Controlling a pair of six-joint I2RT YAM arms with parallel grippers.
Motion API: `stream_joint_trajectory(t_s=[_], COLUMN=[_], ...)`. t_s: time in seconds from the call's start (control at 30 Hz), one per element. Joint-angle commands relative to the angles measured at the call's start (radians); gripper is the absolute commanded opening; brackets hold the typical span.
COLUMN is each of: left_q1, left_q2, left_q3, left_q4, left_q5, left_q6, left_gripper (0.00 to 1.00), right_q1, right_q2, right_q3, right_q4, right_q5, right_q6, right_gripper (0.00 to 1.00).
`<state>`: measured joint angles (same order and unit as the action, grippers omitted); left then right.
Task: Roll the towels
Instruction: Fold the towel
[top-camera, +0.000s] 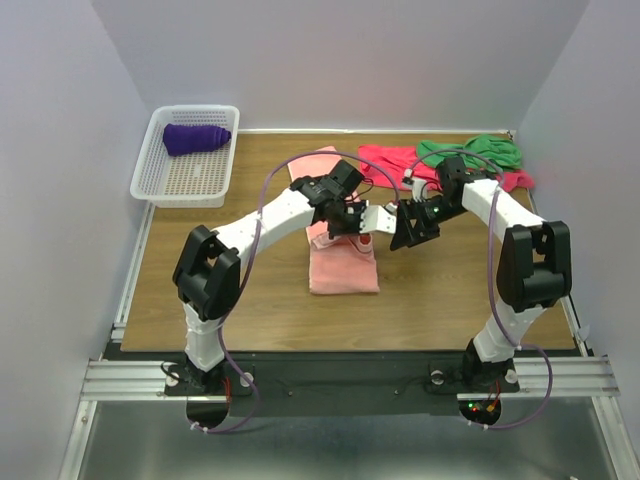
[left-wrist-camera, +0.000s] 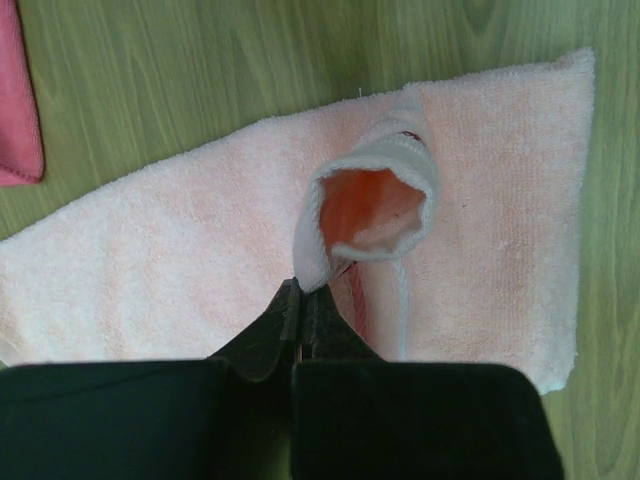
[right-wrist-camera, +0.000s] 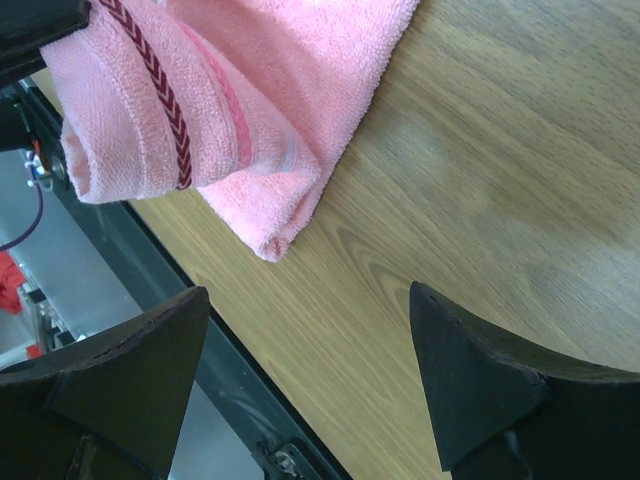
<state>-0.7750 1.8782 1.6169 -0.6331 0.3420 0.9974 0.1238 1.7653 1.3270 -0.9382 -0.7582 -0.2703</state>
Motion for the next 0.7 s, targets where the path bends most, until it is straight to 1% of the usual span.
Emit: stream_joint_trajectory(t_s=[0.0, 0.2, 0.33, 0.47, 0.5, 0.57, 0.6, 0.67], left_q1=[0.005, 0.029, 0.054, 0.063, 0.068, 0.075, 0.077, 0.097], left_q2=[0.022, 0.068, 0.09, 0.105, 0.102, 0.096, 0.088, 0.075], left_q3=[0.034, 0.031, 0.063, 0.093, 0.106, 0.127, 0.141, 0.196], left_q4=[0.032, 0.052, 0.046, 0.036, 0.036, 0.032, 0.027, 0.013], left_q5=[-0.008, -0.014, -0.02, -0.029, -0.028, -0.032, -0.032, -0.032], left_q6=[0.026, 0.029, 0.017, 0.0, -0.006, -0.026, -0.032, -0.061], left_gripper=[0.0, 0.03, 0.03, 0.21, 0.3, 0.39, 0.43, 0.46], right_q1=[-0.009, -0.012, -0.016, -0.016, -0.015, -0.016, -0.016, -0.018], right_q2=[0.002, 0.003, -0.001, -0.003, -0.004, -0.007, -0.012, -0.018], right_q3=[0.005, -0.002, -0.005, -0.008, -0.009, -0.009, -0.009, -0.008], right_q4=[-0.011, -0.014, -0.016, -0.019, -0.017, -0.017, -0.019, -0.019], right_q5=[-0.02, -0.013, -0.015, -0.015, -0.015, -0.016, -0.015, -0.01], right_q6=[-0.018, -0.023, -0.029, -0.029, -0.027, -0.027, -0.024, -0.026], right_gripper=[0.86, 0.86, 0.86, 0.87, 0.87, 0.87, 0.88, 0.88])
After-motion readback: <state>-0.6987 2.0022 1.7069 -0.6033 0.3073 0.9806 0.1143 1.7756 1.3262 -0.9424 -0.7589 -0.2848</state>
